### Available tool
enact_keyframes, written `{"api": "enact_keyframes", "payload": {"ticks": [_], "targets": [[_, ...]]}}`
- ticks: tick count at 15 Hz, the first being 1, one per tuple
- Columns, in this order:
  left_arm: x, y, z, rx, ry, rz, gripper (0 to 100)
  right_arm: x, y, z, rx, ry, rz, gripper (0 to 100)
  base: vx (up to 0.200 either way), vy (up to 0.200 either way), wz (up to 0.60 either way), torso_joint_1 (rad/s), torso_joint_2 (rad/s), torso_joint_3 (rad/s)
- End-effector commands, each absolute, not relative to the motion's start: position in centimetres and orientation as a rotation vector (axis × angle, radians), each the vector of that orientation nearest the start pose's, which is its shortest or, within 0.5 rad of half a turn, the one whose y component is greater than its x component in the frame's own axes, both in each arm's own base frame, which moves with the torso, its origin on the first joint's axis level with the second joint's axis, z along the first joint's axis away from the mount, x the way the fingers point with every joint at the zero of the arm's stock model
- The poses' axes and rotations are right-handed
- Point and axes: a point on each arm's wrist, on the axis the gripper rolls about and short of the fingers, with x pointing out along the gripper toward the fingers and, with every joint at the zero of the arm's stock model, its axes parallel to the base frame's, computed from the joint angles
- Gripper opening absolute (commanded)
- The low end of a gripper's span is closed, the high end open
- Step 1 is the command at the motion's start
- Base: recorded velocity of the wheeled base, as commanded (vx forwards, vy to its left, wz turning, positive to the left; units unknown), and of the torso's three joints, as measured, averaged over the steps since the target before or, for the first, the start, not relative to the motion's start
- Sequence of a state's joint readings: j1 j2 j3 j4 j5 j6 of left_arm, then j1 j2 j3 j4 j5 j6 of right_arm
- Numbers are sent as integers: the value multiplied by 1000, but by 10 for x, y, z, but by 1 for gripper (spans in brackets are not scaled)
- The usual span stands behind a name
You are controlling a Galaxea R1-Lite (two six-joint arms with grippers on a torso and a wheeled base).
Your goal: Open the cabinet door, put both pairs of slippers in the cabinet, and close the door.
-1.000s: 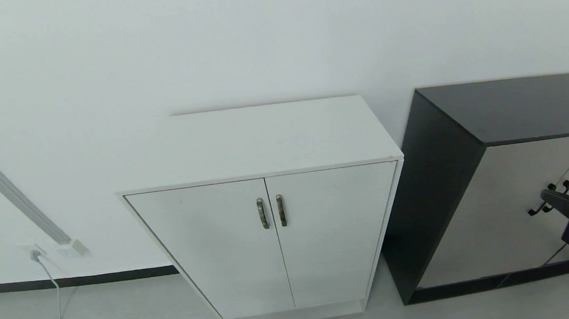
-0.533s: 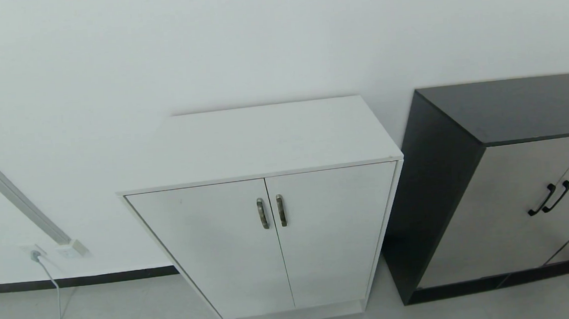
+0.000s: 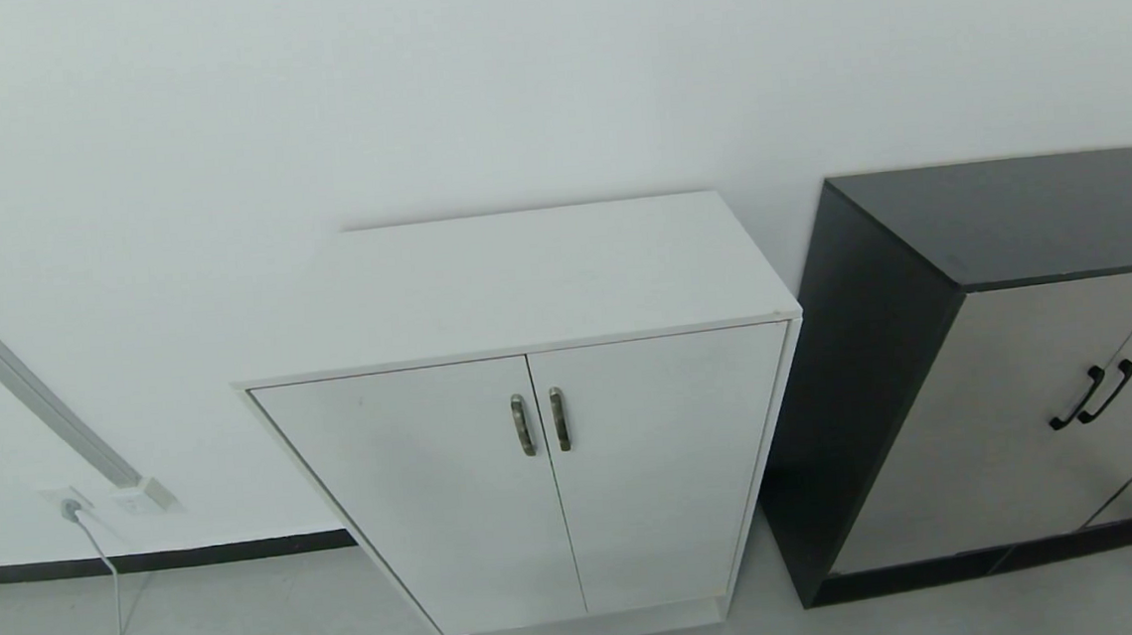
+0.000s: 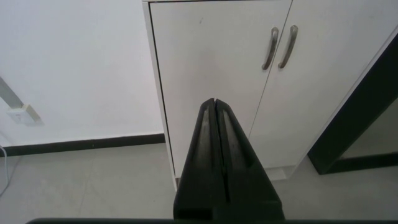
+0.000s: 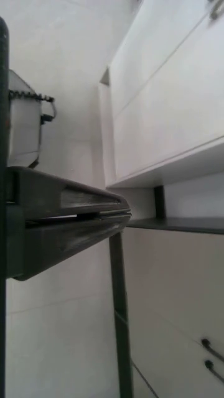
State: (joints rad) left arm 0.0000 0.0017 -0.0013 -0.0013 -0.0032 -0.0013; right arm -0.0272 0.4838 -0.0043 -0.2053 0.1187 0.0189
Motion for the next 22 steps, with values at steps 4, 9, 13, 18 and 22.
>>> {"api": "enact_keyframes", "payload": {"ticks": [4,9,13,18,22], "targets": [[-23,0,76,-2,-2,-3,0,4,3,97,29,148,104,0,0,0,0,0,0,0],[-23,0,76,-2,-2,-3,0,-1,3,87,30,179,115,0,0,0,0,0,0,0],[-23,0,76,-2,-2,-3,0,-6,3,83,19,183,126,0,0,0,0,0,0,0],[-23,0,76,-2,-2,-3,0,-11,2,79,-91,137,94,0,0,0,0,0,0,0],[-23,0,76,-2,-2,-3,0,-12,2,78,-63,134,32,0,0,0,0,0,0,0]]}}
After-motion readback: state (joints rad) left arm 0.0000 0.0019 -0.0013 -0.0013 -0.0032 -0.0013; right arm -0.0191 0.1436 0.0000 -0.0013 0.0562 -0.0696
